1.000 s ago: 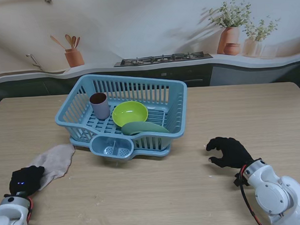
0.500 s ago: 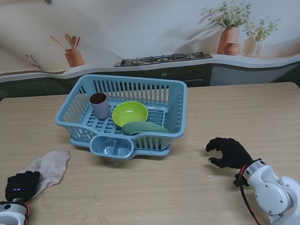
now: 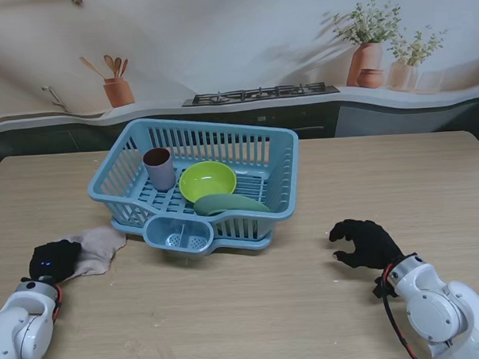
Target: Clear dishes and wipe the table
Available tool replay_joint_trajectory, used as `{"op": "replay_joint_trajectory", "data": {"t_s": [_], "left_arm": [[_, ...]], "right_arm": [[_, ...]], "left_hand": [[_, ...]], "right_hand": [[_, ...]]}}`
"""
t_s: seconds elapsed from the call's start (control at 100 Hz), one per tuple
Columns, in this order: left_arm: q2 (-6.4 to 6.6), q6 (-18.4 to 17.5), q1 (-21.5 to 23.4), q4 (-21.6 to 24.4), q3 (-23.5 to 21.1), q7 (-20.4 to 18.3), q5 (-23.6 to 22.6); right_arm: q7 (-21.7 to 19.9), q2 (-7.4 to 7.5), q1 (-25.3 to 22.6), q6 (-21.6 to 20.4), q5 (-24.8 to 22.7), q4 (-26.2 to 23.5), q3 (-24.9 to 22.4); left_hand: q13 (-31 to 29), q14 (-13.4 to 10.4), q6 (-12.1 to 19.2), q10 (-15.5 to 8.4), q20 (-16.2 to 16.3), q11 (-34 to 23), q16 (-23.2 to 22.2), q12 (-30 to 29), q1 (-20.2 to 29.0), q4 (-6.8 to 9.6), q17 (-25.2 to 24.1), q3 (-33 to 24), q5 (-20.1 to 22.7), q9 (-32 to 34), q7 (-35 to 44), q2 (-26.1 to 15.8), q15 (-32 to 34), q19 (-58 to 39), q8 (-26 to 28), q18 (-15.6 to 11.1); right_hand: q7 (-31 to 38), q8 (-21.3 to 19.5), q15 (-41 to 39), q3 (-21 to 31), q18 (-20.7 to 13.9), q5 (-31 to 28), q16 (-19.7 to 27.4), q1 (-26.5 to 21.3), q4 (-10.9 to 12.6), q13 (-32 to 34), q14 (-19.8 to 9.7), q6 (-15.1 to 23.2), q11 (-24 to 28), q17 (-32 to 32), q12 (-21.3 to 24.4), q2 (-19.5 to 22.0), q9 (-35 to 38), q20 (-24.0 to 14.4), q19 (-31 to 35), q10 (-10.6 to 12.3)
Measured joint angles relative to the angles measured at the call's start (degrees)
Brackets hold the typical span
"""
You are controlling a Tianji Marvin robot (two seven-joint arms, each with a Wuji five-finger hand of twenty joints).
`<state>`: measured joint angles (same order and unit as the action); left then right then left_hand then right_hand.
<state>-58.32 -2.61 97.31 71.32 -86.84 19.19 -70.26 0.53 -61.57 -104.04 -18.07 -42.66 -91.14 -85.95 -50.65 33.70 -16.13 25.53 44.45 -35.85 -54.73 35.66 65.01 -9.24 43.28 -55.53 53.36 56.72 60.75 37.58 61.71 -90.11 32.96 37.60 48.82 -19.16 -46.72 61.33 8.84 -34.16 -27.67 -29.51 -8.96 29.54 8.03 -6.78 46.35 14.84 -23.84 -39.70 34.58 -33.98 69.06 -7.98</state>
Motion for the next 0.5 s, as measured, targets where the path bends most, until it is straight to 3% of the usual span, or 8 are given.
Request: {"op": "replay_joint_trajectory", "data": {"t_s": [0.27, 0.38, 0.5], "left_arm": [[0.15, 0.2, -3.6, -0.7, 2.4, -4.1, 1.7], [0.07, 1.0, -2.1, 1.3, 1.6, -4.8, 1.7], [-0.45, 3.2, 2.5, 5.0, -0.6, -4.1, 1.5]], "right_arm": [[0.1, 0.0, 0.0, 0.1, -0.2, 0.1, 0.0], [0.1, 0.0, 0.0, 0.1, -0.2, 0.1, -0.1], [0.1, 0.0, 0.0, 0.1, -0.2, 0.1, -0.1]], "left_hand": [[0.0, 0.0, 0.5, -0.1, 0.0, -0.1, 0.0, 0.0, -0.3, 0.0, 0.0, 0.2, 0.1, 0.0, -1.0, 0.0, 0.0, 0.0, -1.3, 0.0], [0.0, 0.0, 1.5, -0.1, 0.0, -0.2, 0.0, 0.0, -0.4, 0.0, 0.0, 1.9, -0.1, 0.0, -4.4, -0.7, 0.0, 0.0, -3.7, 0.0], [0.0, 0.0, 1.4, -0.1, 0.0, -0.4, 0.0, 0.0, -0.4, 0.0, 0.0, 2.3, -0.1, 0.0, -6.3, -0.7, 0.0, 0.0, -5.0, 0.0]], "right_hand": [[0.0, 0.0, 0.0, 0.0, 0.0, 0.0, 0.0, 0.0, 0.0, 0.0, 0.0, 0.0, 0.0, 0.0, 0.0, 0.0, 0.0, 0.0, 0.0, 0.0], [0.0, 0.0, 0.0, 0.0, 0.0, 0.0, 0.0, 0.0, 0.0, 0.0, 0.0, 0.0, 0.0, 0.0, 0.0, 0.0, 0.0, 0.0, 0.0, 0.0], [0.0, 0.0, 0.0, 0.0, 0.0, 0.0, 0.0, 0.0, 0.0, 0.0, 0.0, 0.0, 0.0, 0.0, 0.0, 0.0, 0.0, 0.0, 0.0, 0.0]]}}
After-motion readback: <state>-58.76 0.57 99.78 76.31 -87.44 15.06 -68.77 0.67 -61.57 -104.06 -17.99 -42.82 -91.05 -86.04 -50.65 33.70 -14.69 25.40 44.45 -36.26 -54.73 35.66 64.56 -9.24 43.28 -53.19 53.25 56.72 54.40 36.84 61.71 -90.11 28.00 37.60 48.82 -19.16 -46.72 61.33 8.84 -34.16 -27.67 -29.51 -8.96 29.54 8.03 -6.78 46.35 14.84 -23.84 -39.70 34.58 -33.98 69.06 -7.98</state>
